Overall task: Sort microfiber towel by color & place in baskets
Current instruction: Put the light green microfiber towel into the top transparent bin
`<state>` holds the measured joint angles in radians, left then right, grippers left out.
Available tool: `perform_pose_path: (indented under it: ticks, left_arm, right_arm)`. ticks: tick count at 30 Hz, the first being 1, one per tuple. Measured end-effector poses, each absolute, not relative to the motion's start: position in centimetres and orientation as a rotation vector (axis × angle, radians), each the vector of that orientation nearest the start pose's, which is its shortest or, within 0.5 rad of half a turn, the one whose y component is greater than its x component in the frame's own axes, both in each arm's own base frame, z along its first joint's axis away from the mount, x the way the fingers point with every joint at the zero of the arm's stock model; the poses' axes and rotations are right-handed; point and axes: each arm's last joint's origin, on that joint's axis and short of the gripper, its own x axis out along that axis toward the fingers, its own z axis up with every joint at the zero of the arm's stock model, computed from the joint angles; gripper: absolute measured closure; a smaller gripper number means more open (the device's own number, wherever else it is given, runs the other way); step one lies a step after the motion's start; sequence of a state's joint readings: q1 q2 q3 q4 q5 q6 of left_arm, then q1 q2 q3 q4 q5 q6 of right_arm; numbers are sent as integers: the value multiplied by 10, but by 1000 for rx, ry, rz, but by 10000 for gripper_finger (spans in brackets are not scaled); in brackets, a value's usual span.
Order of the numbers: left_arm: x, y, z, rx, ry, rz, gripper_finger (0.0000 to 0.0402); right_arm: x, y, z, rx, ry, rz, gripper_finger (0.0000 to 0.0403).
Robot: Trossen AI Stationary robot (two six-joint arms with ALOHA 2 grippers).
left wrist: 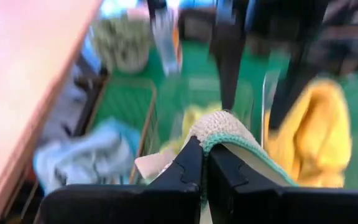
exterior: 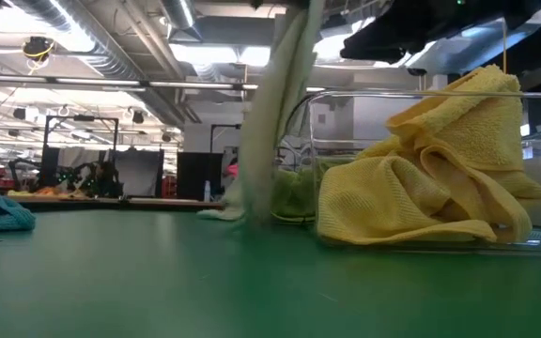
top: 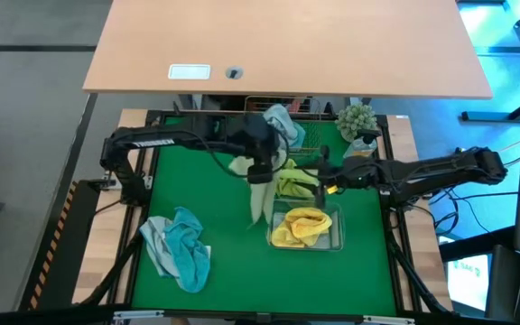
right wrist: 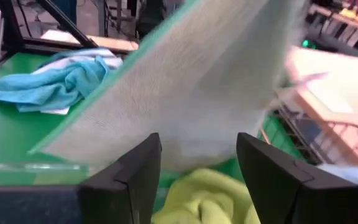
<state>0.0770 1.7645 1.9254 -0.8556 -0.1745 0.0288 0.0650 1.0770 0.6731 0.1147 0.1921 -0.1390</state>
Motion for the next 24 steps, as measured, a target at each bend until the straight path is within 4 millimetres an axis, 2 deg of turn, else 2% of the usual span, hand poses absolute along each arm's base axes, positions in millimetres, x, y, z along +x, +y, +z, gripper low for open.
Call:
perform_pose_path:
  ticks: [5,10,17,24]
  left_arm:
    - [381,33,420,62,533,231,401]
    - [387,33,433,54,396,228,401]
    - [393,32,450,82,212,160,401]
    - [394,33,459,90,112,151,401]
  right_arm:
    - [248,11,265,-181,242,-108,194]
    - [254,11,268,-177,171,-115,194]
    - [256,9,281,-171,38,-190,194]
    - [254,6,286,-165,8,-311,194]
